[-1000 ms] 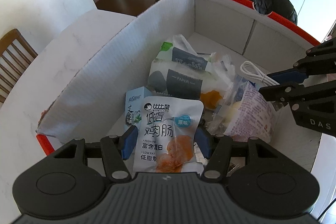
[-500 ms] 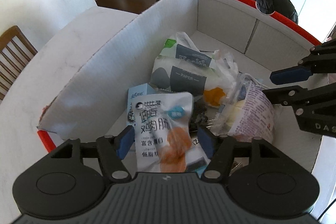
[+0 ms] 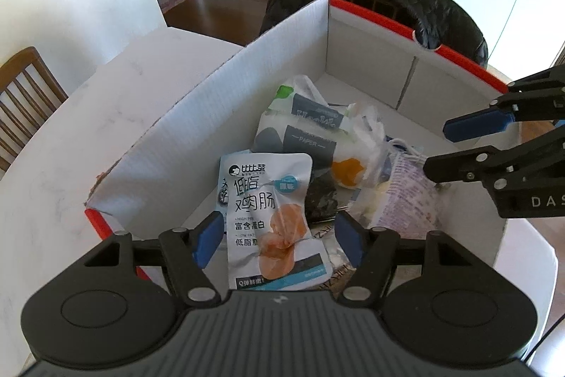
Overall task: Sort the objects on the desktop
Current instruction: 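Lower both items into the shoebox and open both tools, then withdraw both tools from the shoebox toward the bread toy and dark snack bag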
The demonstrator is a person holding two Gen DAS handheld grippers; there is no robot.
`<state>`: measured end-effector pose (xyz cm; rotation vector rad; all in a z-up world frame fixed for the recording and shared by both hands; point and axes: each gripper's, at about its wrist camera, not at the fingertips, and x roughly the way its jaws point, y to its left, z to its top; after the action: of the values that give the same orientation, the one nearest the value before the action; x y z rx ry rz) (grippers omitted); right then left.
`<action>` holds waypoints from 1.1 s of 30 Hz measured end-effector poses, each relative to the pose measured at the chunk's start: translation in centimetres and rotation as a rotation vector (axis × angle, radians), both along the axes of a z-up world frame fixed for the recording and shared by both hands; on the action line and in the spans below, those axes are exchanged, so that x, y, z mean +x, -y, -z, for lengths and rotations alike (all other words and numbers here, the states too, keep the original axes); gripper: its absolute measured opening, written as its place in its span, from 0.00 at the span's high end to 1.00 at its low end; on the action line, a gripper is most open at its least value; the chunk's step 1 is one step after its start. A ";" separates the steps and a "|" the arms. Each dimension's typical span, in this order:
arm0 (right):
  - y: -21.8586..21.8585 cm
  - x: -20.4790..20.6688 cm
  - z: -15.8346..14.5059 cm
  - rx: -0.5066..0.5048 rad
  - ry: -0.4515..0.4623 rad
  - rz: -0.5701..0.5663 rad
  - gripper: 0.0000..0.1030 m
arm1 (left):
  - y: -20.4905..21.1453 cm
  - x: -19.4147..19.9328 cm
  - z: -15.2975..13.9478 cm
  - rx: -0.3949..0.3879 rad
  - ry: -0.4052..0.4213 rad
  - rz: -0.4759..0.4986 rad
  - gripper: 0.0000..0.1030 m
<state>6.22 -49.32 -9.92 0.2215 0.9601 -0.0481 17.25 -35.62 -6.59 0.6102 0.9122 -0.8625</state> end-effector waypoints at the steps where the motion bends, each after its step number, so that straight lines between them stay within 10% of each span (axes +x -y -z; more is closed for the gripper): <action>1: 0.0 -0.1 -0.2 0.005 0.005 -0.004 0.60 | -0.2 -0.2 -0.3 -0.006 0.004 -0.001 0.30; 18: -1.4 -2.3 -2.6 0.033 0.087 -0.055 0.37 | -4.5 -3.7 -3.9 -0.175 0.031 -0.063 0.26; 33: -4.0 -3.6 -2.8 0.055 0.113 0.001 0.19 | -9.2 -5.8 -5.7 -0.266 0.049 -0.056 0.01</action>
<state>2.60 -45.31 -7.13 0.2728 0.8492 -0.0093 11.43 -26.40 -0.90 0.3722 0.7514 -0.8964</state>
